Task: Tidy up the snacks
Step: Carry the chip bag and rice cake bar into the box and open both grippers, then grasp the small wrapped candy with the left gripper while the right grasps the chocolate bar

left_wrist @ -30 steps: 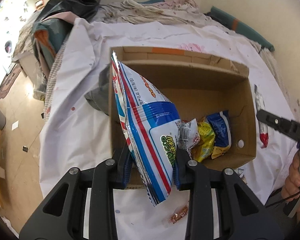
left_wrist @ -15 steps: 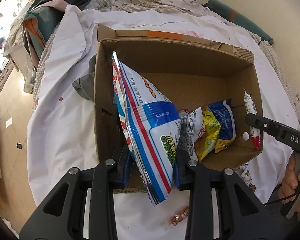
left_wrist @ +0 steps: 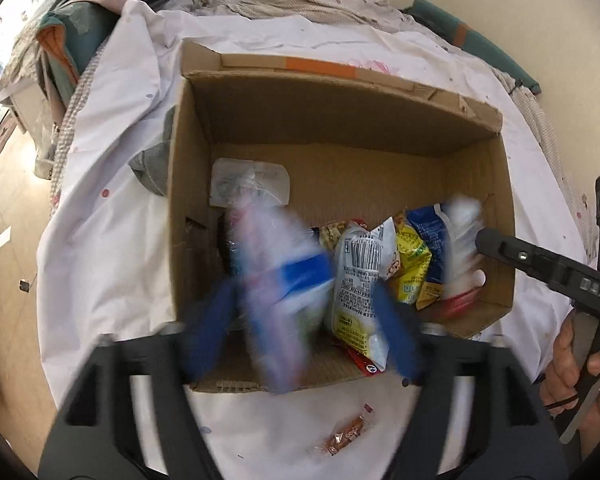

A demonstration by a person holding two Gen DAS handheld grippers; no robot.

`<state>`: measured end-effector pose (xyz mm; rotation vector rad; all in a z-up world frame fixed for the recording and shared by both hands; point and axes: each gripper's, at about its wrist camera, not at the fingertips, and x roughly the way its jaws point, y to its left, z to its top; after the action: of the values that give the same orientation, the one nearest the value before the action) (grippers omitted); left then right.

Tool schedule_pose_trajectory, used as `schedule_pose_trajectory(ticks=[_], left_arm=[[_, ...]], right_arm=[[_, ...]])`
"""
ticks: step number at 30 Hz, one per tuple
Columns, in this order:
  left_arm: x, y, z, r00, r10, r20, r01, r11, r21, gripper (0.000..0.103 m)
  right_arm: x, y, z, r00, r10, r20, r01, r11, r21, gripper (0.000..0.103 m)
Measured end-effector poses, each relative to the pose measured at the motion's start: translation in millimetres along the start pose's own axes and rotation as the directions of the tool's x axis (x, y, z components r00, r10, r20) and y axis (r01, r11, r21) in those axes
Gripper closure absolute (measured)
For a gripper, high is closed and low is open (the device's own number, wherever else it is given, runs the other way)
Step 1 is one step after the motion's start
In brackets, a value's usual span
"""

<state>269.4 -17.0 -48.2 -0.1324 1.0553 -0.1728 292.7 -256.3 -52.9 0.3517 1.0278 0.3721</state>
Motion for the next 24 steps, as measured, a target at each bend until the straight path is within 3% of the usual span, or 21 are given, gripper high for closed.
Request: schedule_pose_trajectory(ticks=[8, 18, 24], left_arm=[[-33, 3, 5, 0.991, 0.041, 0.127, -0.041, 0.999, -0.005, 0.021], [-34, 21, 3, 0.992, 0.045, 0.116, -0.035, 0.996, -0.087, 0.021], [-49, 22, -3, 0.984, 0.066, 0.167, -0.051, 0.994, -0.094, 0.021]], right_arm=[[-9, -4, 3, 1.000, 0.002, 0.026, -0.002, 1.000, 0.021, 0.028], [-16, -6, 4, 0.999, 0.005, 0.042, -0.006, 0.999, 0.032, 0.028], [-38, -11, 2, 0.996, 0.010, 0.083, -0.013, 0.999, 0.040, 0.028]])
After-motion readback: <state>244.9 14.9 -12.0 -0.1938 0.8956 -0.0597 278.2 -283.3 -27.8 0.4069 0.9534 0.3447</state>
